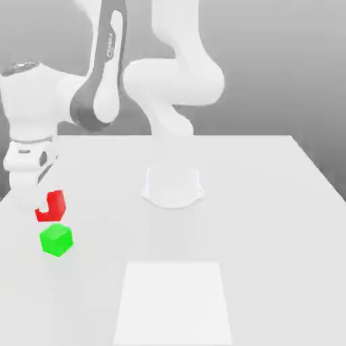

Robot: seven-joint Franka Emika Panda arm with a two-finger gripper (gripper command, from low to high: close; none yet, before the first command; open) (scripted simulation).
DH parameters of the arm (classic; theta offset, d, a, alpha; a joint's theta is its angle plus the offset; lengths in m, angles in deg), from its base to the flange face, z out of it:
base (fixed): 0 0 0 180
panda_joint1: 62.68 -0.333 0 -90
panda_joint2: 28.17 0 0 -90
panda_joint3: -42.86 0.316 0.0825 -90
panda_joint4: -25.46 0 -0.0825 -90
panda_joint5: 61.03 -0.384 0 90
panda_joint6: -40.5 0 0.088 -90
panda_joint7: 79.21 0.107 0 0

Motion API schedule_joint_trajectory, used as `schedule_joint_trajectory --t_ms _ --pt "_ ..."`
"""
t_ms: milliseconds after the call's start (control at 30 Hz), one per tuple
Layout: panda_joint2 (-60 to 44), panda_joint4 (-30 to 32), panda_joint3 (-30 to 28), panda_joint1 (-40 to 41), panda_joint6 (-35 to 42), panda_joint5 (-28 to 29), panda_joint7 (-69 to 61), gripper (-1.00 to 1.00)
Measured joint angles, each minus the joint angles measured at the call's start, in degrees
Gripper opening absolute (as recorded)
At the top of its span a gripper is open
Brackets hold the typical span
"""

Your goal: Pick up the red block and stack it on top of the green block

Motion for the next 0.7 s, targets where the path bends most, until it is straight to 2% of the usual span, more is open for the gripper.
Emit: schedule_joint_trajectory --t_ms 133,233,267,467,700 --pt "-5.4 0.02 0.7 -2.16 -4.38 -9.71 -6.86 -1.0" --pt "-9.82 -0.02 4.34 -0.44 -7.54 -19.02 -13.41 -1.0" --pt "-10.62 -0.03 5.27 0.2 -8.1 -20.71 -14.6 1.0" --pt "-11.02 -0.04 5.78 0.6 -8.47 -21.47 -15.11 1.0" --pt "-2.87 0.01 4.33 3.47 -2.33 -5.4 -3.82 1.0"
